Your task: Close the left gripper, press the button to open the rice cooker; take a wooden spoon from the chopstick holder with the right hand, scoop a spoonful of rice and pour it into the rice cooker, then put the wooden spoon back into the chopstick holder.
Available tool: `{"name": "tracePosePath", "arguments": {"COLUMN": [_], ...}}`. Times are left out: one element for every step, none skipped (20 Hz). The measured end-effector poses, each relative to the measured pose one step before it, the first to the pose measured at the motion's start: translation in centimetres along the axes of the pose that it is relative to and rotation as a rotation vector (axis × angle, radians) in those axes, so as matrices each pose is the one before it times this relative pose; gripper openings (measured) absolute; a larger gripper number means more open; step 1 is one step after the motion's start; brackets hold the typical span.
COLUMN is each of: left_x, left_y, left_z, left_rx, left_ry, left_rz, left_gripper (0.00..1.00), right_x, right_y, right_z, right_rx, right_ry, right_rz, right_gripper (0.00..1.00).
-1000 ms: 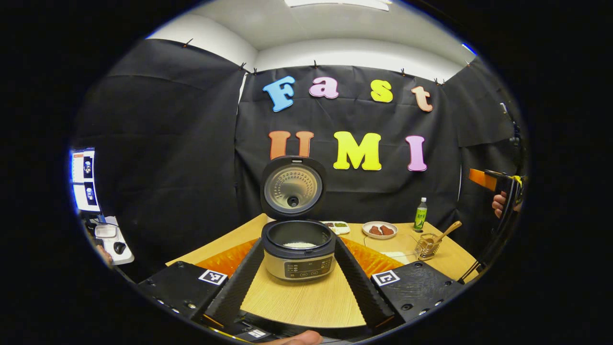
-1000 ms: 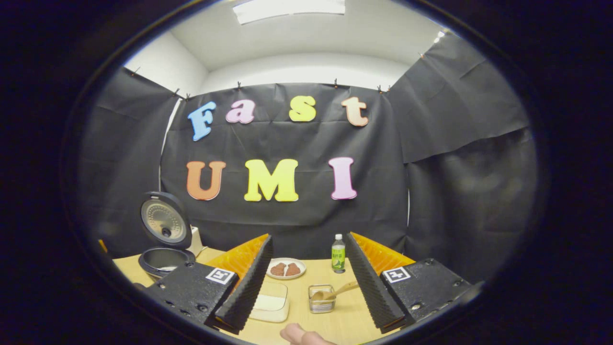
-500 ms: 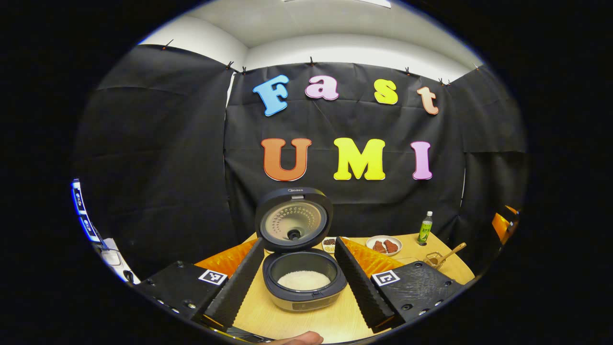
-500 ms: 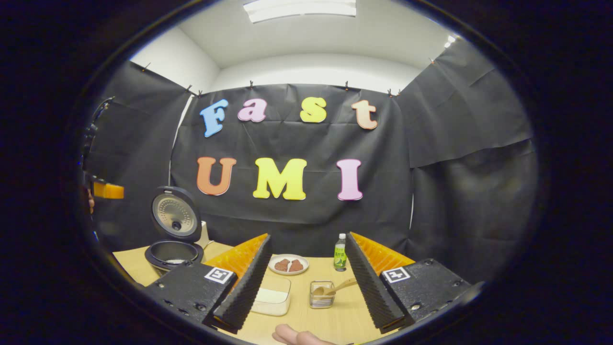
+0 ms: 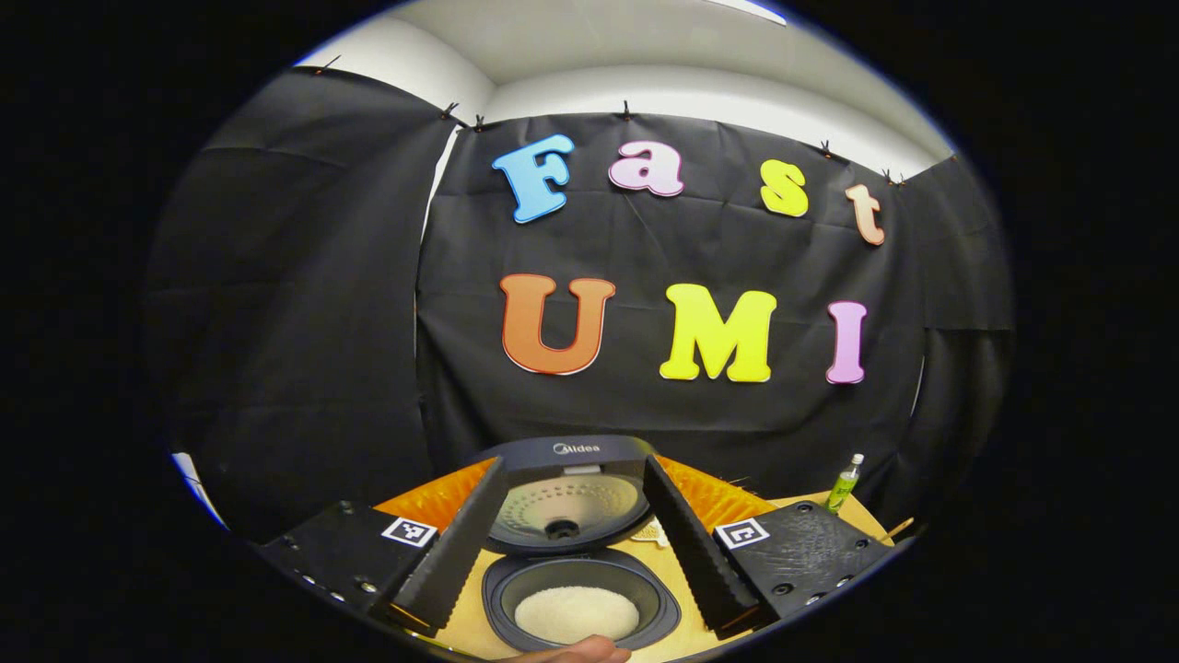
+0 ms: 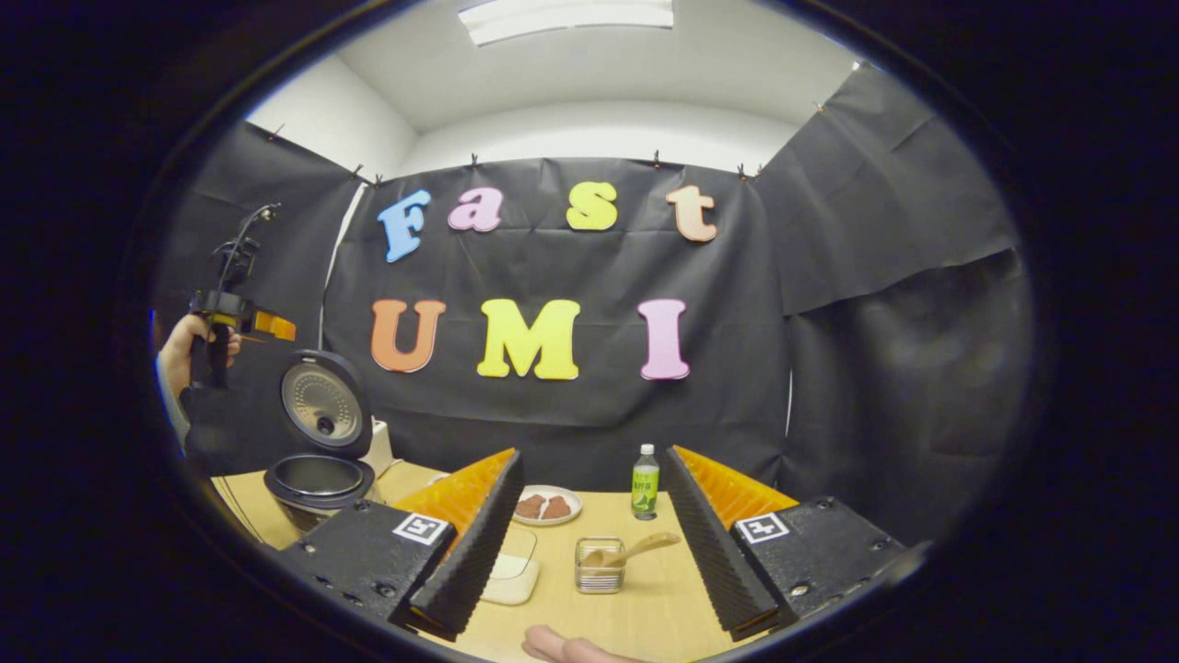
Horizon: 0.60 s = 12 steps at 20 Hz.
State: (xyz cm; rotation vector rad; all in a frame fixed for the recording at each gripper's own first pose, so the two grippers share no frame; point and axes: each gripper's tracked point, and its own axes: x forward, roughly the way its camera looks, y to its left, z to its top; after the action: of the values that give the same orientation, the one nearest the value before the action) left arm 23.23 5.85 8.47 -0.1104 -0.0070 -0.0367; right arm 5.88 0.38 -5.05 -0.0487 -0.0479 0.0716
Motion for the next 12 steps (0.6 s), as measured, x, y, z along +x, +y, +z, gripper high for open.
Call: {"name": "tracePosePath", "arguments": {"left_x": [1.161, 1.045, 1.009, 0.879, 0.896, 0.831, 0.760, 0.695, 0.843, 0.850, 0.865, 0.919], "left_y": [0.635, 0.389, 0.237, 0.114, 0.084, 0.045, -0.518, -0.221, 0.162, 0.417, 0.074, 0.317], "left_z": [0.457, 0.194, 0.091, -0.251, -0.263, 0.099, -0.124, -0.257, -0.207, -0.302, -0.272, -0.458], "left_rx": [-0.00270, -0.00340, -0.00403, -0.00118, -0.00142, -0.00848, -0.01012, -0.00683, -0.00015, -0.00044, -0.00842, -0.01055], "left_ry": [-0.03009, -0.02163, -0.01281, -0.01023, -0.00609, -0.00947, -0.00180, -0.00028, -0.00250, 0.00198, 0.00902, 0.01584], "left_rz": [0.01027, 0.00035, -0.00240, -0.00158, 0.00058, -0.00233, -0.01342, -0.00168, 0.01103, 0.01349, 0.01276, 0.01885], "left_gripper": [0.95, 0.94, 0.94, 0.94, 0.94, 0.94, 0.94, 0.94, 0.94, 0.94, 0.94, 0.94], "right_x": [-0.040, 0.048, -0.059, 0.066, 0.045, 0.108, 0.064, -0.120, -0.089, -0.080, -0.047, -0.114], "right_y": [0.057, -0.180, -0.185, -0.168, -0.308, -0.346, -0.126, 0.135, 0.572, 0.334, 0.299, 0.300], "right_z": [-0.260, -0.401, -0.380, -0.389, -0.650, -0.663, -0.464, -0.366, 0.062, -0.174, -0.417, -0.732], "right_rx": [0.00979, 0.00651, 0.00285, -0.00359, -0.00819, -0.00659, -0.00260, 0.00126, 0.00605, 0.00409, 0.00315, 0.00065], "right_ry": [0.00025, 0.00162, 0.00040, 0.00171, 0.00993, 0.00759, 0.00619, 0.00041, -0.01373, -0.00818, 0.00019, 0.01229], "right_rz": [0.01321, 0.00790, 0.00393, 0.00370, -0.00432, -0.00477, -0.00341, 0.00601, 0.01646, 0.01153, 0.00944, 0.00567], "right_gripper": [0.98, 0.97, 0.98, 0.98, 0.98, 0.98, 0.96, 0.96, 0.97, 0.98, 0.96, 0.98]}}
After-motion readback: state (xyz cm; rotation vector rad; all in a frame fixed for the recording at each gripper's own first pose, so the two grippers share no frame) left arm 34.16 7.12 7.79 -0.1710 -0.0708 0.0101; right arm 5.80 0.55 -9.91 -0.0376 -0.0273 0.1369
